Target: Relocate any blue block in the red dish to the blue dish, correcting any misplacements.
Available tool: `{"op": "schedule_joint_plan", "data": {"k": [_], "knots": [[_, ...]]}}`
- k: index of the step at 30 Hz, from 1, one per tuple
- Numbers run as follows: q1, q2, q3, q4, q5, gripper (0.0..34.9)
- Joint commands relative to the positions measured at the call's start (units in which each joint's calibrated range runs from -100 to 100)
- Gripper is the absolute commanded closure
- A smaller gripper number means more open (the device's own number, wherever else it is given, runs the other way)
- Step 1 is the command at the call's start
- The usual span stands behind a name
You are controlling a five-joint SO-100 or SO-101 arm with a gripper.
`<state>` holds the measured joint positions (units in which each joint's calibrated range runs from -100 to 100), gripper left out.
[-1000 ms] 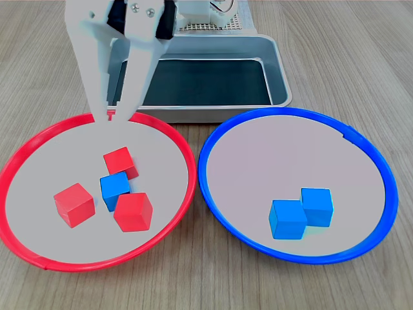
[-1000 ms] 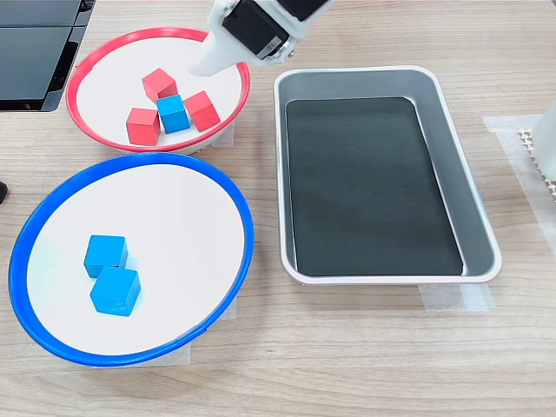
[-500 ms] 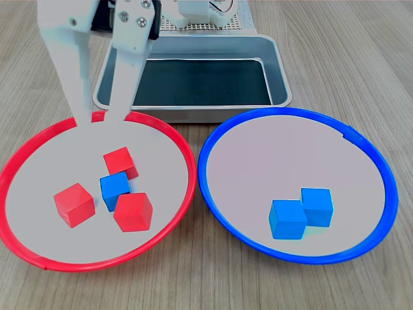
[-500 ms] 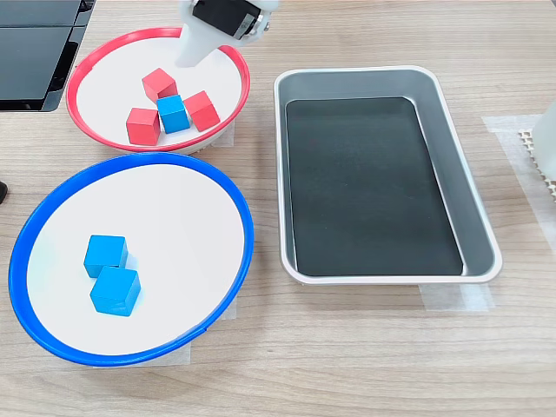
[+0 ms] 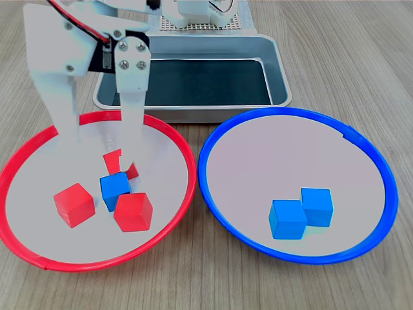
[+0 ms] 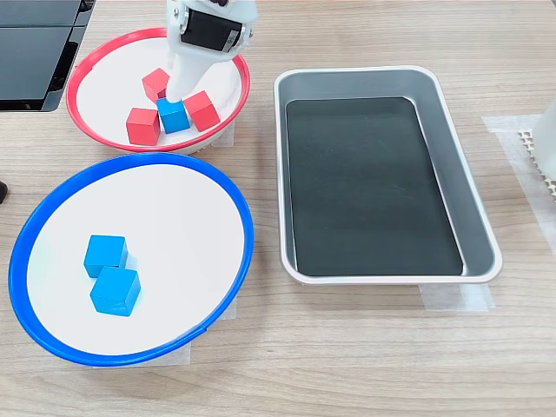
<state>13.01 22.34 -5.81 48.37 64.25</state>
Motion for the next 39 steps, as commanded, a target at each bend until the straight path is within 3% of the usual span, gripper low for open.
{"op": "schedule_joint_plan", "data": {"k": [1,22,39], "knots": [[-0.26,1.25,-4.34,0.54,0.78,20.4],[-2.42,5.68,-5.71,1.53,2.59,19.9],[-0.26,11.74,-12.17,2.77,2.34,20.6]]}}
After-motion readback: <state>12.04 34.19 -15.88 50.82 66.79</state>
